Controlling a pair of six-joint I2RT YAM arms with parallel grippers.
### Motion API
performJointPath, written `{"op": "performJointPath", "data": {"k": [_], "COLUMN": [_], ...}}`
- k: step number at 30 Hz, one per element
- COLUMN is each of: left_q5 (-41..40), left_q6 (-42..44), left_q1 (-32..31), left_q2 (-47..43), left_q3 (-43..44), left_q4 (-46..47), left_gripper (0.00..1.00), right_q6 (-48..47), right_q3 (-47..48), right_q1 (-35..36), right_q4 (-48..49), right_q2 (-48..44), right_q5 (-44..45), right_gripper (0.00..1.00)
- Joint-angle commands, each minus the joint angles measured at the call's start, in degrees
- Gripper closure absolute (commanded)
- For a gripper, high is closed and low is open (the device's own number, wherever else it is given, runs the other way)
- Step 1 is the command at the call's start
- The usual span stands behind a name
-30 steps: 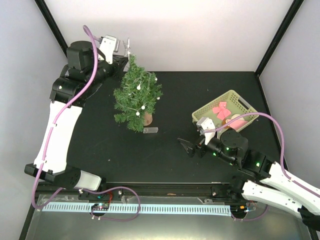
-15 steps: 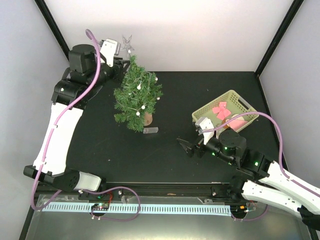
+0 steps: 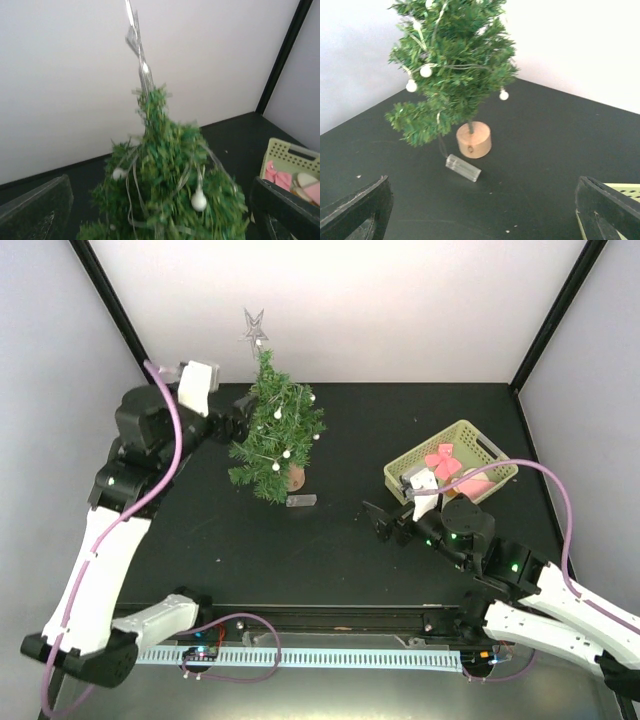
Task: Decorate the small christmas tree
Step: Place the decoration item on the Christmas tree, then pick up the decoration item from the storage box.
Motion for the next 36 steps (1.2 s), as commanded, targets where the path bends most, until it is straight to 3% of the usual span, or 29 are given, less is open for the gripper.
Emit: {"op": "performJointPath", "data": {"k": [1,6,10,19,22,28,36], "left_q5": [-0.46,-0.61,2.51,9.13,7.95,7.04,8.40], "left_q6": [0.44,-0.45,-1.75,-1.46,-1.11,-1.25,-0.66], "left_q1": [0.36,0.36,0.35,0.37,0.36,0.28,-0.08], "left_q2": [-7.90,-18.23,-23.96,-34.51,-36.49,-37.80,-39.09], "left_q3": [-8.81,-21.97,-32.73,-50.88,-50.86,-51.26,-51.76], "left_q4": [2.13,0.88,1.93,12.09,12.21,9.23,9.92], "left_gripper": [0.01,0.01,0.01,0.01,0.01,0.01,0.01], "right_q6": [-1.41,-3.63,-5.49,-7.97,-8.88,-9.05,-9.76], "right_q3": [3.69,7.61,8.81,13.61,14.97,17.15,20.51], "right_q1": [0.19,-1.52,-6.12,-28.25,-33.37,-41.40,-49.26], "right_q4": [0.82,0.37,1.76,-0.33,-0.56,-1.35,-0.50], "right_q2": [1.25,6.19,10.81,22.23,26.67,38.93,53.26], "right_q5": [9.51,14.15,12.60,3.85,4.40,5.49,4.24], "right_gripper": [0.00,0.00,0.00,0.02,0.11,0.50,0.68]}}
